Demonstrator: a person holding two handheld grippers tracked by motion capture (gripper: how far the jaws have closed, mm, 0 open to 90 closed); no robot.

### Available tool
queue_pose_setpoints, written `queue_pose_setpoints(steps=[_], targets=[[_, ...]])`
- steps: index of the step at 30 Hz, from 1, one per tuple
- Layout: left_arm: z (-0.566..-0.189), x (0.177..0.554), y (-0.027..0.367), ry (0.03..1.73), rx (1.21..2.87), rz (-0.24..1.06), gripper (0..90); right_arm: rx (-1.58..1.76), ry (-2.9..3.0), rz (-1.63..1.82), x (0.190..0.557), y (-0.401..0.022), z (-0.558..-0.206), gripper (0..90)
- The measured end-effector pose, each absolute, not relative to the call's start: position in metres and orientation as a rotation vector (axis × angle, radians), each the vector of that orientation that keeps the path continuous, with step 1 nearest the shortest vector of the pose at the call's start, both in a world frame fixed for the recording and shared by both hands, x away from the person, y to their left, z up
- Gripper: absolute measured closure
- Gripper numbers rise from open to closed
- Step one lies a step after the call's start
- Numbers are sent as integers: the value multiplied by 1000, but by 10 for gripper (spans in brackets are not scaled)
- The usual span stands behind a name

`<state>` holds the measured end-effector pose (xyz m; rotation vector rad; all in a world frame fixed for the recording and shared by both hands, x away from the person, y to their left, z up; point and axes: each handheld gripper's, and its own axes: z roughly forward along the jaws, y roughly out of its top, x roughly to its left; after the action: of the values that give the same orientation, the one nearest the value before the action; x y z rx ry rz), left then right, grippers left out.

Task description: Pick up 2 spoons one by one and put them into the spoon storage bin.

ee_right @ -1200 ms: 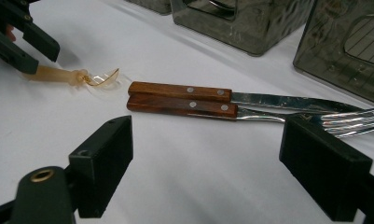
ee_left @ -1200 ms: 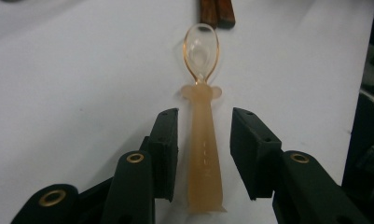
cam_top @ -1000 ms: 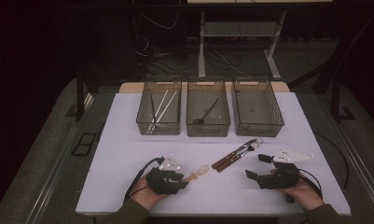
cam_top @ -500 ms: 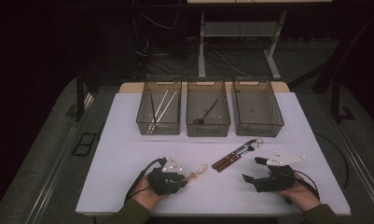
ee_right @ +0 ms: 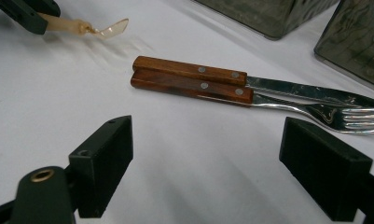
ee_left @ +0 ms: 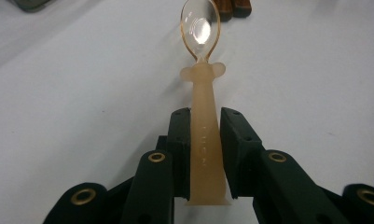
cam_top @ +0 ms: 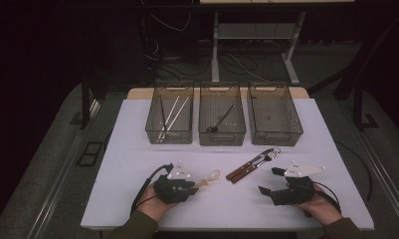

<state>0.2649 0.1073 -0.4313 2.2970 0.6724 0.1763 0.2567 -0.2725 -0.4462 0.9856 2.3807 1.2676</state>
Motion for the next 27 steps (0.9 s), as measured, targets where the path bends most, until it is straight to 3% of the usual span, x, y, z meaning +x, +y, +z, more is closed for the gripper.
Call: queue_pose_setpoints(steps=[27], targets=[[-412, 305, 106, 687, 2144, 167, 737, 997, 2379, 1283, 258, -272, -446, 176]])
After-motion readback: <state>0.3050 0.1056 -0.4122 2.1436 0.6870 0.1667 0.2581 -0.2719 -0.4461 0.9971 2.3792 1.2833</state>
